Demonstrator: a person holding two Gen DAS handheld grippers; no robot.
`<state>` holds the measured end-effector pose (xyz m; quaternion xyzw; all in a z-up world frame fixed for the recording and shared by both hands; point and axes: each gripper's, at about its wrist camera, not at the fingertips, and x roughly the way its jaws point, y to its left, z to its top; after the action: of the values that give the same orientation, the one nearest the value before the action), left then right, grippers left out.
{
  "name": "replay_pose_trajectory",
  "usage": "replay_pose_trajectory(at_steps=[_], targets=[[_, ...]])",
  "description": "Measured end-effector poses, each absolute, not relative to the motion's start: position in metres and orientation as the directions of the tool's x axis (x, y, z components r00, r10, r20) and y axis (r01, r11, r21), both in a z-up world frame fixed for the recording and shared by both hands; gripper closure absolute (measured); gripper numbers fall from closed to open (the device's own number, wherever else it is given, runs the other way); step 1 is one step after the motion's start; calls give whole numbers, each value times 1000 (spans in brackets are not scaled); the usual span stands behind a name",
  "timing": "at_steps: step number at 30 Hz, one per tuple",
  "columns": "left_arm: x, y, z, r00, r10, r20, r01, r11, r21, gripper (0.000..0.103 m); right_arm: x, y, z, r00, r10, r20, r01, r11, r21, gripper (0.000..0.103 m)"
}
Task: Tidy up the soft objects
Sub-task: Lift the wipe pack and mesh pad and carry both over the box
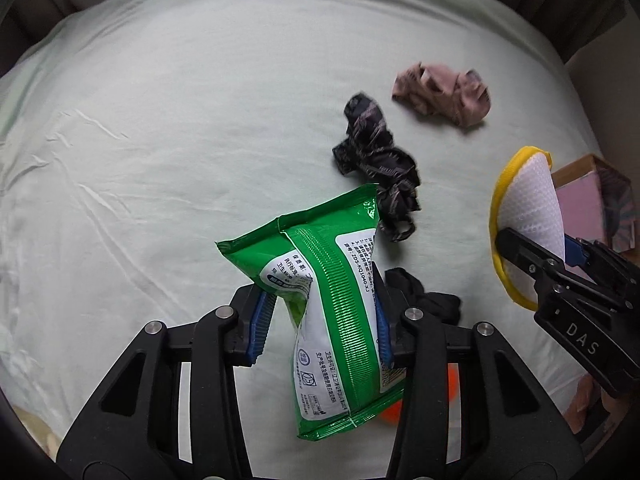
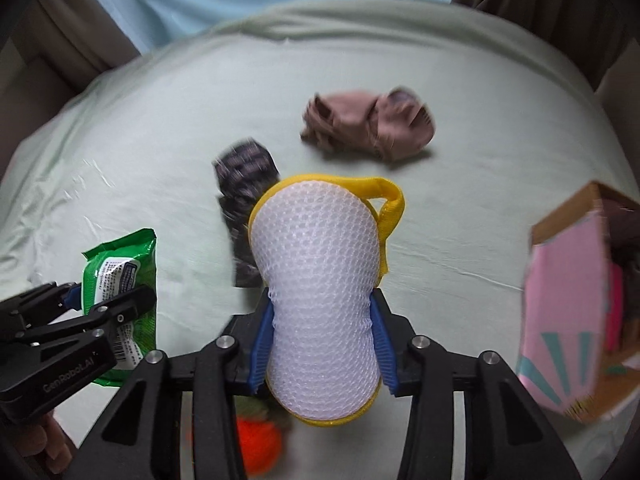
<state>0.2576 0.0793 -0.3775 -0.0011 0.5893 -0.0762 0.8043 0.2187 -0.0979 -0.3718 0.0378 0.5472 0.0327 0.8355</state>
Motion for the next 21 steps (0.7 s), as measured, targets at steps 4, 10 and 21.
replay_pose_trajectory(at_steps=[4, 10, 21], targets=[[240, 84, -339, 353, -142, -925, 116, 987, -108, 65, 194, -99, -330, 446, 104, -889, -5, 993, 114, 62], [214, 75, -279, 418, -161, -894, 135, 984, -114, 65, 152, -102, -257, 510, 102, -854, -2, 993, 118, 62], [171, 1, -182, 484, -229, -845, 220, 966, -136, 65, 98, -164, -163, 604, 62, -794, 68, 989, 129, 62]])
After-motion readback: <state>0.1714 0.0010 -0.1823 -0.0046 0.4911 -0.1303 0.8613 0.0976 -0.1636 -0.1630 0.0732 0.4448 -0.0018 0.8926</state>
